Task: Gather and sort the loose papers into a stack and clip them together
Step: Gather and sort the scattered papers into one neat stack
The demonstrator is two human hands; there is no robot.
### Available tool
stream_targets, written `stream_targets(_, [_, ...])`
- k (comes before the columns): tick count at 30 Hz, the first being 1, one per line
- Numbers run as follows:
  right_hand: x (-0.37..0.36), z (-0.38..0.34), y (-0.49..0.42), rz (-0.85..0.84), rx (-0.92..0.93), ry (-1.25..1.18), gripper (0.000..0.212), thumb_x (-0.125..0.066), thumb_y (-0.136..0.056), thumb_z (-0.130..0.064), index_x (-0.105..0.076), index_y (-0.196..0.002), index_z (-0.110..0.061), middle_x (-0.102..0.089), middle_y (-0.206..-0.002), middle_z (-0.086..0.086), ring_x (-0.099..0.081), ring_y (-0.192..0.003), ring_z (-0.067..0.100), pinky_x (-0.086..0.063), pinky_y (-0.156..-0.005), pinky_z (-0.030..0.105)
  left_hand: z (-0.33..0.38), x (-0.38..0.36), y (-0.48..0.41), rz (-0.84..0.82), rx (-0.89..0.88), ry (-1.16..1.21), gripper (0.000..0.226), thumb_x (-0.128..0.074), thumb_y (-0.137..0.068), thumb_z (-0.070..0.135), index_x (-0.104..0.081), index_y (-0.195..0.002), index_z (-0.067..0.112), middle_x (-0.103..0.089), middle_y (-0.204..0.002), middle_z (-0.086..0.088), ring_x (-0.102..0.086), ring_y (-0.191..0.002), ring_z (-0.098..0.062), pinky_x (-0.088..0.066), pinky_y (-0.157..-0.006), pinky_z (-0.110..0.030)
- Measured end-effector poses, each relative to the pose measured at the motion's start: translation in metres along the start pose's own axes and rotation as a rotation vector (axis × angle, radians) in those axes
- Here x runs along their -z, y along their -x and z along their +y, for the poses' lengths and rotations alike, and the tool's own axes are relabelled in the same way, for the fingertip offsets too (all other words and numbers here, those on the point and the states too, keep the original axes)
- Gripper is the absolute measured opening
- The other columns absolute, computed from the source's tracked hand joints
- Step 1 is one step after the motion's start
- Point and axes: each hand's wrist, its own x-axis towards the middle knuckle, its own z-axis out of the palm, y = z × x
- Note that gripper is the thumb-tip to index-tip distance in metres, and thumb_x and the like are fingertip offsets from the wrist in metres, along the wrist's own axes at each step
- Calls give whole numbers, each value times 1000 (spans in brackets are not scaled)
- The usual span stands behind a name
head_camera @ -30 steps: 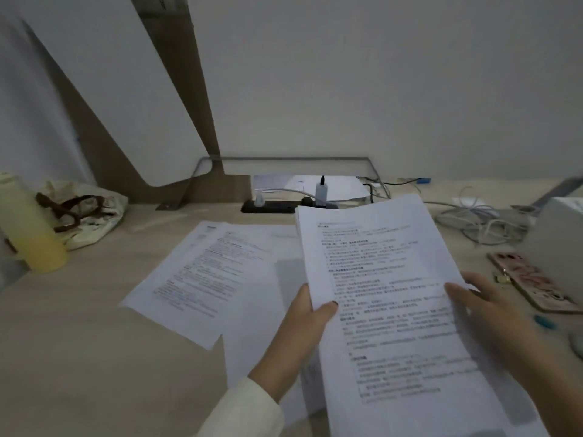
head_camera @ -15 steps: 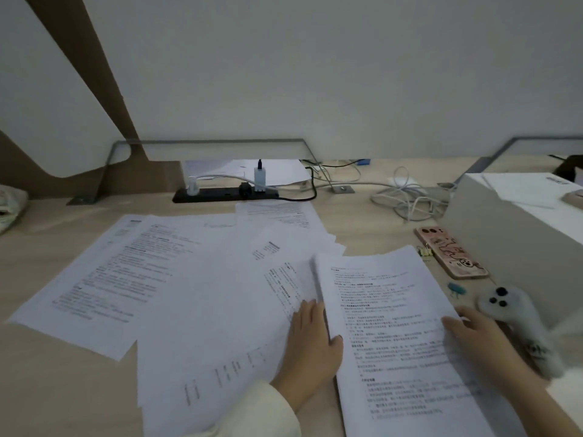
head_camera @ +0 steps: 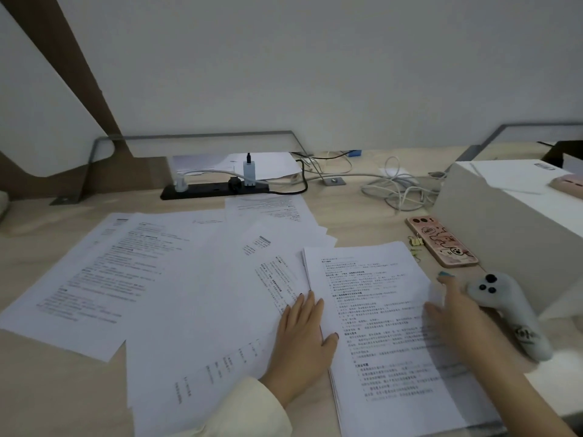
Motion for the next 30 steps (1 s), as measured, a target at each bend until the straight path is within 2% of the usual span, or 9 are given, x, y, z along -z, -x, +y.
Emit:
stream_targets(4, [-3,-5,8,56,67,301,44,-42,-94,-30,-36,-135,-15,-40,-137,14,-42,-123,28,-43,-91,36,-2,4,1,-37,-13,67,63,-34,-98,37,-1,-149,23,10,-158,10,16,-139,1,14,-110,-22])
stream_targets(8, [3,-45,13,-23,133,-46,41,-51,-93,-29,-45,-131,-17,-37,-141,13,-38,-129,27,-39,-98,37,-4,31,11,-1,-11,234,56,-38,-97,37,-15,-147,27,1,-158,13,9,-144,-4,3,-114,-23])
stream_targets(12, [-1,-116,25,-264,249,-455,31,-51,-94,-25,-52,-124,-20,-45,-133,3,-48,-117,17,-36,-89,26,-40,71,20,169,4,269,51,-42,-96,33,-24,-144,27,-6,-157,12,2,-144,-2,-2,-113,-20])
stream_targets(17, [-23,-200,52,-517,360,-574,27,-50,-94,-25,-55,-120,-25,-52,-121,-5,-51,-98,5,-34,-67,8,-125,118,49,352,208,324,51,-41,-97,32,-24,-144,26,-6,-157,11,0,-145,-5,-7,-113,-23])
stream_targets(21, [-49,-247,76,-647,441,-527,28,-49,-94,-25,-54,-122,-27,-51,-126,-6,-48,-105,6,-37,-74,13,-208,149,76,541,453,48,55,-34,-98,35,-17,-148,20,1,-160,0,5,-146,-15,-3,-118,-32])
stream_targets(25, [-75,-284,94,-771,490,-479,34,-49,-94,-29,-48,-128,-29,-45,-139,-3,-45,-110,6,-32,-88,22,-261,156,101,537,622,-162,61,-28,-97,44,-15,-149,16,-6,-159,-8,-4,-147,-22,-7,-119,-35])
stream_targets(27, [-85,-298,99,-819,470,-509,38,-48,-94,-30,-44,-132,-29,-41,-142,-2,-43,-111,7,-31,-90,23,-264,153,112,545,580,-294,57,-30,-94,47,-39,-140,13,-39,-147,-12,-35,-136,-26,-30,-110,-40])
stream_targets(29, [-99,-311,102,-826,444,-531,41,-47,-95,-28,-41,-135,-28,-38,-144,-1,-43,-119,12,-31,-92,24,-264,157,122,587,481,-426,45,-38,-86,45,-65,-104,14,-67,-107,-8,-64,-96,-28,-51,-75,-39])
stream_targets(30, [-107,-315,102,-799,454,-515,43,-47,-95,-26,-39,-137,-26,-37,-145,0,-41,-126,14,-31,-94,24,-265,159,127,636,435,-472,33,-45,-82,44,-65,-85,17,-66,-86,-3,-65,-76,-25,-47,-60,-33])
